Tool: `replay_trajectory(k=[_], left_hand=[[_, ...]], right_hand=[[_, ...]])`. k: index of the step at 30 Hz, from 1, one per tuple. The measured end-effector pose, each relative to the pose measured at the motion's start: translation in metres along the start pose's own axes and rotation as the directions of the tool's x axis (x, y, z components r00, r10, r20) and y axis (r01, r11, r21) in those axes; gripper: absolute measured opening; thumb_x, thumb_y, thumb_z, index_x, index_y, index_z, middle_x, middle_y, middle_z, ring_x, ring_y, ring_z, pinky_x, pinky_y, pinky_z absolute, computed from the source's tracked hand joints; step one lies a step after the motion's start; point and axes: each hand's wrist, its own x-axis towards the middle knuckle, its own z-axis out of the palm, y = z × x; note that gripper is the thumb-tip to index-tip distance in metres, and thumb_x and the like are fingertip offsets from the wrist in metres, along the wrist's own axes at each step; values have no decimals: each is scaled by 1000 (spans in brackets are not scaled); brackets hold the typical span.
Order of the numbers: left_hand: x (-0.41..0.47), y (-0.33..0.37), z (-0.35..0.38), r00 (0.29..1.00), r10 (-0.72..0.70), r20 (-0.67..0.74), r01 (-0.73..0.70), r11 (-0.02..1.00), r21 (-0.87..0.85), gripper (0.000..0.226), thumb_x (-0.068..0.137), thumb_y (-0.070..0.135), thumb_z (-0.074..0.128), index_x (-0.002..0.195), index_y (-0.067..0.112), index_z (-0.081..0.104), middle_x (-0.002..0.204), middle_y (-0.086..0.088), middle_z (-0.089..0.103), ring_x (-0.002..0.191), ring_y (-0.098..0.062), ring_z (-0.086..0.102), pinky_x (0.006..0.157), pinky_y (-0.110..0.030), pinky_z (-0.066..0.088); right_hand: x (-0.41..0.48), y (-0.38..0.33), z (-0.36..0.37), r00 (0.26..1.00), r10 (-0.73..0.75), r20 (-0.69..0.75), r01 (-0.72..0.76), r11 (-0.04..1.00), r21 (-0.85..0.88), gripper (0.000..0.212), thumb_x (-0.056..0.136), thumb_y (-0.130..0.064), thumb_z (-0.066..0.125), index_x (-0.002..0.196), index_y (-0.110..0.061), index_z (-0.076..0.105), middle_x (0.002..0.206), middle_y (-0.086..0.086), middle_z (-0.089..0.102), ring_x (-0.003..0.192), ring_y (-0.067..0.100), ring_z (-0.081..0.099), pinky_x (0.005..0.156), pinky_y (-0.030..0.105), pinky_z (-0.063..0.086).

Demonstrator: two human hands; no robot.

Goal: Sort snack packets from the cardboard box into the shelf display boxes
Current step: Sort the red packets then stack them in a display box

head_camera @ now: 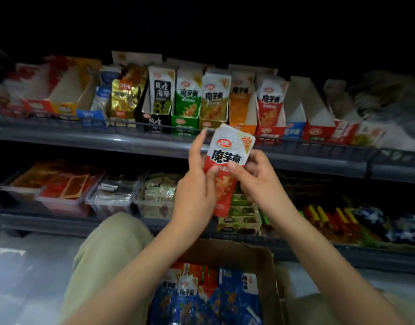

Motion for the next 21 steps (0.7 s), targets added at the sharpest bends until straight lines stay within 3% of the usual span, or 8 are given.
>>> replay_trajectory(k=[2, 4, 7, 10, 14, 16, 18, 21], left_hand=[[22, 9, 5, 998, 66, -4, -66, 998, 21, 56, 100, 34, 38, 144, 48, 7, 92, 13, 64, 68, -6, 62, 59, -34, 52], [46, 14, 14, 989, 149, 2, -149, 986, 68, 43, 101, 32, 37, 143, 36, 29, 101, 16, 62, 84, -6, 62, 70, -35, 52], [77, 23, 36, 974, 226, 9, -226, 974, -22, 27, 101, 17, 41, 124, 30, 45, 106, 17, 57, 96, 6, 55, 77, -15, 46], [103, 30, 53, 955, 294, -43, -293, 956, 32, 23, 100, 16, 44, 123, 18, 47, 109, 6, 50, 94, 11, 47, 75, -4, 37], [131, 21, 78, 946, 321, -51, -314, 943, 114, 41, 100, 30, 43, 137, 19, 31, 123, 3, 46, 104, 0, 47, 83, -7, 39], [141, 3, 98, 957, 291, -18, -284, 945, 163, 50, 97, 32, 42, 140, 16, 23, 133, -6, 39, 120, -14, 43, 100, -25, 39], [151, -21, 119, 960, 279, 14, -271, 919, 286, 57, 94, 33, 42, 139, 3, 26, 137, -16, 35, 129, -26, 34, 109, -43, 31], [162, -59, 143, 928, 364, 74, -350, 791, 502, 57, 92, 37, 42, 134, -1, 33, 133, -22, 40, 128, -31, 32, 109, -49, 26]], right_hand=[[9, -15, -13, 999, -33, -26, 34, 999, 39, 30, 89, -18, 61, 117, -17, 50, 103, 1, 67, 68, 5, 63, 48, 13, 44], [20, -26, -23, 996, -73, -42, 75, 996, 46, 34, 90, -17, 60, 122, -17, 48, 89, 0, 63, 45, 4, 47, 36, 16, 32], [39, -39, -37, 985, -148, -88, 152, 987, 48, 31, 90, -14, 60, 118, -18, 48, 82, -2, 63, 48, 7, 51, 38, 17, 36], [60, -53, -56, 967, -227, -112, 229, 973, 2, 19, 89, -13, 62, 104, -21, 53, 73, -6, 65, 51, 4, 56, 44, 16, 42], [94, -68, -86, 882, -425, -205, 410, 905, -112, 23, 88, -7, 63, 98, -26, 55, 80, -9, 66, 55, 3, 58, 55, 18, 48], [113, -71, -103, 837, -479, -265, 461, 878, -131, 23, 88, -7, 63, 100, -24, 53, 84, -9, 65, 55, 3, 58, 58, 19, 50], [133, -65, -122, 828, -462, -318, 456, 885, -97, 20, 90, -9, 61, 102, -22, 52, 86, -6, 64, 56, 2, 57, 61, 19, 51], [160, -47, -145, 854, -373, -363, 406, 914, 16, 14, 91, -12, 60, 101, -20, 53, 79, -3, 62, 57, 3, 56, 63, 21, 50]])
